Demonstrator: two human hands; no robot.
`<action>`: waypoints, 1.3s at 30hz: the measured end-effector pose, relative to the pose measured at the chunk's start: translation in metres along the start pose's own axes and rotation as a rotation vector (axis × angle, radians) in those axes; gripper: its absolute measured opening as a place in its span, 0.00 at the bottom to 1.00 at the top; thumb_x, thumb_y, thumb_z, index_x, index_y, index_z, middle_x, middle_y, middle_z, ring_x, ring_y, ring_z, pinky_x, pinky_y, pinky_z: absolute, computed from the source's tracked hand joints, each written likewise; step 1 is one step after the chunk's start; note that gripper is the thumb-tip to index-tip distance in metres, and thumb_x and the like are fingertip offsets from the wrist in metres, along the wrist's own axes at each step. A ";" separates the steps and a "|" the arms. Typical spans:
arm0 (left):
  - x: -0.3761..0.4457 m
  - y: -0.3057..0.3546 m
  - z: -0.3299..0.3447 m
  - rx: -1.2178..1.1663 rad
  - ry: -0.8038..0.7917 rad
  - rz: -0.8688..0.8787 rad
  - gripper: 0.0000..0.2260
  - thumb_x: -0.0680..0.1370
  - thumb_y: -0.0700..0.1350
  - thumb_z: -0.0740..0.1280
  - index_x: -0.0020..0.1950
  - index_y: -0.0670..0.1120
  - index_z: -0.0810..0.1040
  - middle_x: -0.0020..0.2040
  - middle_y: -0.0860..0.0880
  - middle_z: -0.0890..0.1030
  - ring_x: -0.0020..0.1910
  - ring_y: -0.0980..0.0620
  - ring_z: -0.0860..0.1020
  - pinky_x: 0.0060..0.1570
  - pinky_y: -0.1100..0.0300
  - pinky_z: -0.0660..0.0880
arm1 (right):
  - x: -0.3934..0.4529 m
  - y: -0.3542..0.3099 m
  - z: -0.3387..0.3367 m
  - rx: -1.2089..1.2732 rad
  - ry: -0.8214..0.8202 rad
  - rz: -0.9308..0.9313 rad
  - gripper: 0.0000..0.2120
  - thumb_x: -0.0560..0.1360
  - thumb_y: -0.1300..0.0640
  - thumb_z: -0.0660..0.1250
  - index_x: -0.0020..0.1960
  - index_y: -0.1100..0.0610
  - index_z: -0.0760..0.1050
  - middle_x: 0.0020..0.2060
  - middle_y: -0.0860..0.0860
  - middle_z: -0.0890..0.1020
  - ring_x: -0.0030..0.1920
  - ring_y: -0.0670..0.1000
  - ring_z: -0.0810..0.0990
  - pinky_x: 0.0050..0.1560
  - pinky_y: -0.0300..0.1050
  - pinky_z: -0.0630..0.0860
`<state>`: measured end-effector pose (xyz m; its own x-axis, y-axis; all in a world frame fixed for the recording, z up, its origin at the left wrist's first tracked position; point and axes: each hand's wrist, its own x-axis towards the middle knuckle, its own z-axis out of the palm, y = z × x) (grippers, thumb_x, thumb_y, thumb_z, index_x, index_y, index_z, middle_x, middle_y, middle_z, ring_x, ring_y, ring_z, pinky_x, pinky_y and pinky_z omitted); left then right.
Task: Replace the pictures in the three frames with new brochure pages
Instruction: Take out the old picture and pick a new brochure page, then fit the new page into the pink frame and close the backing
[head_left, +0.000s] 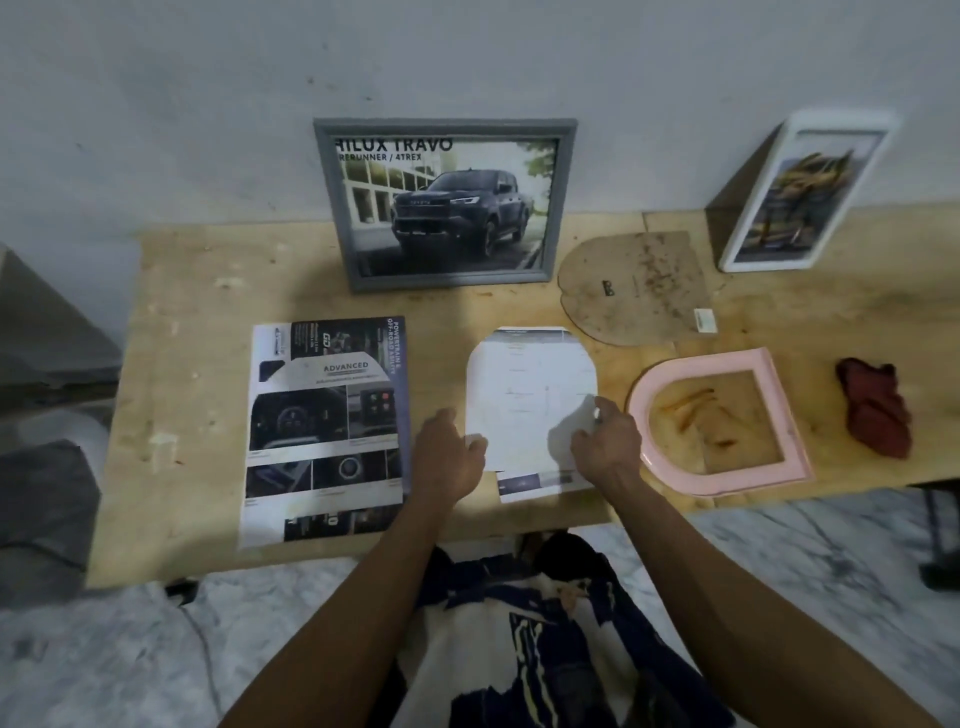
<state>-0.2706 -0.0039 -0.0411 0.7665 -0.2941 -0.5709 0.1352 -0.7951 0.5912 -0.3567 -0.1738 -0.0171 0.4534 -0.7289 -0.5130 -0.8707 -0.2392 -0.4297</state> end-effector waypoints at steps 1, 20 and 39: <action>-0.002 0.007 0.006 0.004 0.016 -0.014 0.21 0.78 0.50 0.68 0.67 0.41 0.72 0.63 0.42 0.79 0.59 0.42 0.78 0.50 0.55 0.73 | 0.003 0.004 -0.002 0.010 -0.027 0.002 0.28 0.73 0.62 0.67 0.73 0.59 0.67 0.64 0.60 0.76 0.64 0.61 0.75 0.66 0.49 0.71; -0.030 0.071 0.063 -0.391 0.438 -0.257 0.02 0.77 0.41 0.71 0.49 0.44 0.81 0.45 0.45 0.83 0.45 0.45 0.80 0.49 0.52 0.79 | 0.049 0.046 -0.039 0.006 -0.269 -0.181 0.25 0.76 0.54 0.66 0.70 0.57 0.63 0.64 0.56 0.69 0.63 0.57 0.71 0.61 0.48 0.69; -0.124 0.066 0.134 -1.410 0.009 -0.278 0.19 0.76 0.33 0.70 0.67 0.41 0.76 0.61 0.40 0.82 0.57 0.38 0.82 0.45 0.49 0.83 | -0.029 0.098 -0.088 0.758 -0.134 0.018 0.22 0.75 0.67 0.62 0.65 0.50 0.70 0.50 0.55 0.82 0.48 0.55 0.83 0.45 0.56 0.83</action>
<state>-0.4410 -0.0914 -0.0079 0.6153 -0.2119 -0.7593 0.7722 0.3556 0.5265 -0.4725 -0.2325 0.0213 0.5016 -0.6331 -0.5895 -0.5315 0.3122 -0.7875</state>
